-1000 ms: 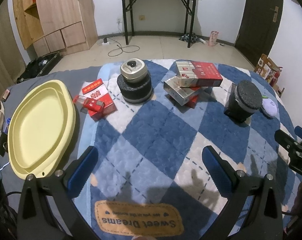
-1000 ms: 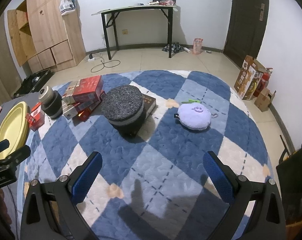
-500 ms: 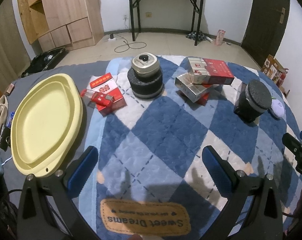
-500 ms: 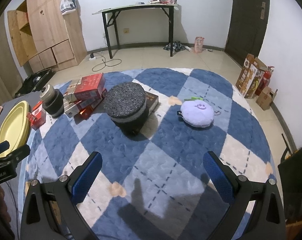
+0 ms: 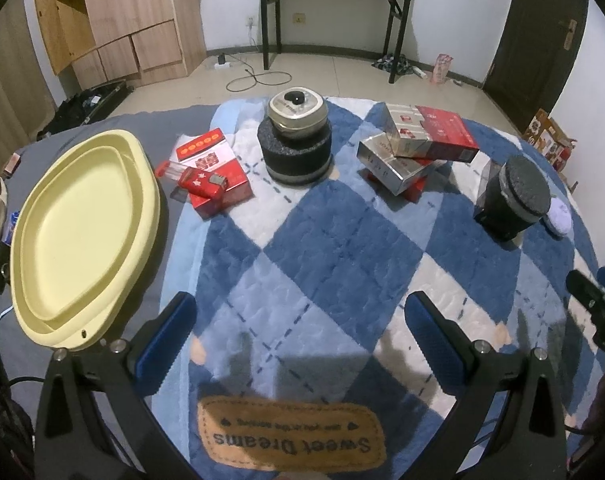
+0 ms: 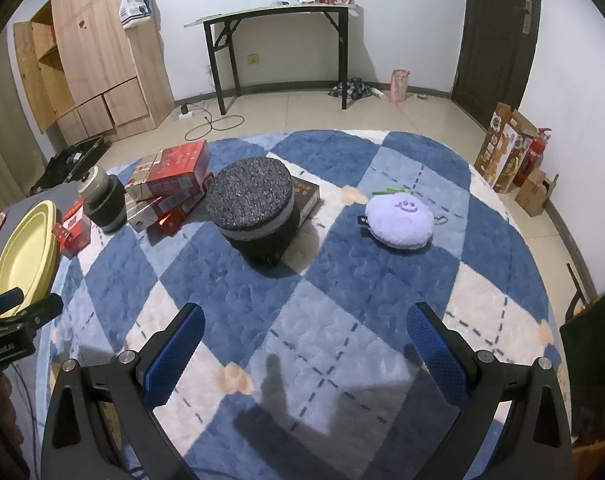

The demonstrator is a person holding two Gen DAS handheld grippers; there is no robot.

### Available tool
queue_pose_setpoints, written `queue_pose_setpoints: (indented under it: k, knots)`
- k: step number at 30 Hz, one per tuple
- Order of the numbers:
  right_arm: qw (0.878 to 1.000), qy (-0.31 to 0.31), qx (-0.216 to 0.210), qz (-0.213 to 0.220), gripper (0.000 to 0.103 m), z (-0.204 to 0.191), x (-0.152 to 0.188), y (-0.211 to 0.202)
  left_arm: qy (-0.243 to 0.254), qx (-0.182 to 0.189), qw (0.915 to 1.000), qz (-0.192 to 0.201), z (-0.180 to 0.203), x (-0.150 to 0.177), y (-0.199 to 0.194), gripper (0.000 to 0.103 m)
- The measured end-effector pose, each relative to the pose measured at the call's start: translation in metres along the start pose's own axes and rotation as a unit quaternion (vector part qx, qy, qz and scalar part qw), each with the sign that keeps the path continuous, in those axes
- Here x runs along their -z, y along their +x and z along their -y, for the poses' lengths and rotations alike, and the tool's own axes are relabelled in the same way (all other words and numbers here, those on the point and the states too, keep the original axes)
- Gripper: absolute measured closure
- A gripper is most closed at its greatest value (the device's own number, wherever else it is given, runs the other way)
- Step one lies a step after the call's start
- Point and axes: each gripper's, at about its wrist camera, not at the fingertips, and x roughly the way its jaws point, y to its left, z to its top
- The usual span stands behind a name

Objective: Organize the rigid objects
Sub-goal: 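Carry silver-capped tin in left gripper to yellow tray while right carries lavender plush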

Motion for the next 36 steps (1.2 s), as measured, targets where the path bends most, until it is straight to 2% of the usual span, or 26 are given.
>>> queue_pose_setpoints:
  k: [5, 9, 11, 15, 17, 18, 20, 22, 23, 33, 34, 36]
  knots:
    - [1.0, 0.016, -0.002, -0.001, 0.0, 0.01, 0.004, 0.004, 0.007, 0.005, 0.9995, 0.029, -0.007, -0.018, -0.001, 0.0]
    - [0.999, 0.036, 0.004, -0.002, 0.0, 0.027, 0.004, 0.012, -0.003, 0.036, 0.9986, 0.038, -0.023, -0.051, 0.004, 0.0]
    - [0.999, 0.053, 0.007, -0.009, 0.0, 0.039, 0.0, 0.019, -0.003, 0.028, 0.9986, 0.045, -0.028, -0.061, 0.005, 0.0]
    - [0.998, 0.069, 0.012, -0.005, 0.0, 0.06, -0.012, 0.029, -0.011, 0.003, 0.9993, 0.035, -0.04, -0.078, 0.017, 0.0]
    - [0.997, 0.069, 0.019, -0.005, 0.0, 0.068, -0.02, 0.04, -0.002, 0.018, 0.9994, 0.03, -0.042, -0.085, 0.025, 0.001]
    - [0.997, 0.066, 0.025, -0.01, 0.0, 0.072, -0.023, 0.048, 0.008, 0.03, 0.999, 0.032, -0.041, -0.088, 0.028, 0.002]
    - [0.998, 0.059, 0.032, -0.017, 0.0, 0.077, -0.028, 0.063, 0.022, 0.037, 0.9987, 0.029, -0.041, -0.095, 0.035, 0.018]
    - [0.998, 0.056, 0.034, -0.017, 0.0, 0.082, -0.033, 0.076, 0.026, 0.052, 0.9982, 0.011, -0.041, -0.104, 0.047, 0.029]
    - [0.998, 0.056, 0.035, -0.018, 0.0, 0.083, -0.035, 0.081, 0.025, 0.057, 0.998, 0.008, -0.04, -0.107, 0.05, 0.031]
    - [0.999, 0.039, 0.03, -0.02, 0.0, 0.088, -0.049, 0.129, 0.053, 0.073, 0.9959, -0.007, -0.027, -0.127, 0.079, 0.031]
    - [0.999, 0.037, 0.031, -0.017, 0.001, 0.087, -0.05, 0.131, 0.054, 0.072, 0.9959, -0.005, -0.027, -0.128, 0.079, 0.031]
    - [0.999, 0.035, 0.03, -0.01, 0.012, 0.088, -0.052, 0.134, 0.055, 0.08, 0.9953, -0.006, -0.027, -0.129, 0.082, 0.031]
